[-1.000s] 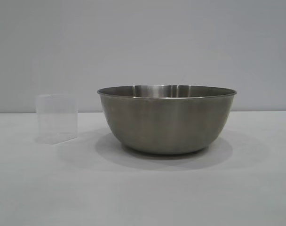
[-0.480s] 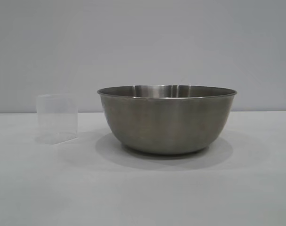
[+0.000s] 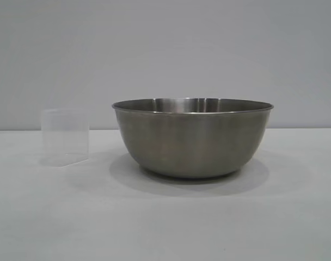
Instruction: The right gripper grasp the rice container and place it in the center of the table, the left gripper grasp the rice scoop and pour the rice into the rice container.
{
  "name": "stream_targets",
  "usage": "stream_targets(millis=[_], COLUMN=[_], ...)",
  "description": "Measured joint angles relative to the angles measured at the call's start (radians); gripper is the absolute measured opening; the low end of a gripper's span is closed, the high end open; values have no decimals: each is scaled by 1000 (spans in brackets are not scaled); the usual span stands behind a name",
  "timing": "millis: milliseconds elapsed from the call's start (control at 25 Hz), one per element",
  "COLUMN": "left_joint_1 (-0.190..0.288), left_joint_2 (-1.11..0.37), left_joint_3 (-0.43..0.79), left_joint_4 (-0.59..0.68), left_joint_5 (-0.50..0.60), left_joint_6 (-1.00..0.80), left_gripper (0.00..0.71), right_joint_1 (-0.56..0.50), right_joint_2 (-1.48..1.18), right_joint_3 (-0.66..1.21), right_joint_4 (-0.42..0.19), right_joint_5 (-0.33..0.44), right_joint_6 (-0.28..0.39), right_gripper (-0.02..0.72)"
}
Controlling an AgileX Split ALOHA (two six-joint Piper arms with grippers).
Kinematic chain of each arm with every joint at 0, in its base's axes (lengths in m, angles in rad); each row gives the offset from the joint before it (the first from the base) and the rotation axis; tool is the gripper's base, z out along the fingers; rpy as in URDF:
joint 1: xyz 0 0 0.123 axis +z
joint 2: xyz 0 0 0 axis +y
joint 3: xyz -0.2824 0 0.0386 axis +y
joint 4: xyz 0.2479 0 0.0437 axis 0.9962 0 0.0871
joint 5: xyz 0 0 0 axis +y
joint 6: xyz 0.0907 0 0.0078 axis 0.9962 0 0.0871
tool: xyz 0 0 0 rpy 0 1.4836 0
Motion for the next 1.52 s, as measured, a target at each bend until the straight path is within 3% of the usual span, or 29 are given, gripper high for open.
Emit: stream_targets(millis=[720, 800, 1000, 1120, 1520], left_joint_1=[0, 18, 160, 216, 228], left_joint_2=[0, 0, -22, -97, -127], left_joint_3=[0, 0, 0, 0, 0], left_joint_4=[10, 10, 12, 12, 12], left_joint_5=[-7, -7, -7, -7, -7], left_joint_6=[0, 0, 0, 0, 0], left_gripper=[377, 377, 377, 377, 377], right_joint_1=[0, 0, 0, 0, 0], right_joint_2=[0, 0, 0, 0, 0], right_joint_3=[0, 0, 0, 0, 0], right_joint_4=[0, 0, 0, 0, 0], right_joint_5=[0, 0, 0, 0, 0], right_joint_6=[0, 0, 0, 0, 0], right_gripper=[465, 465, 465, 465, 465])
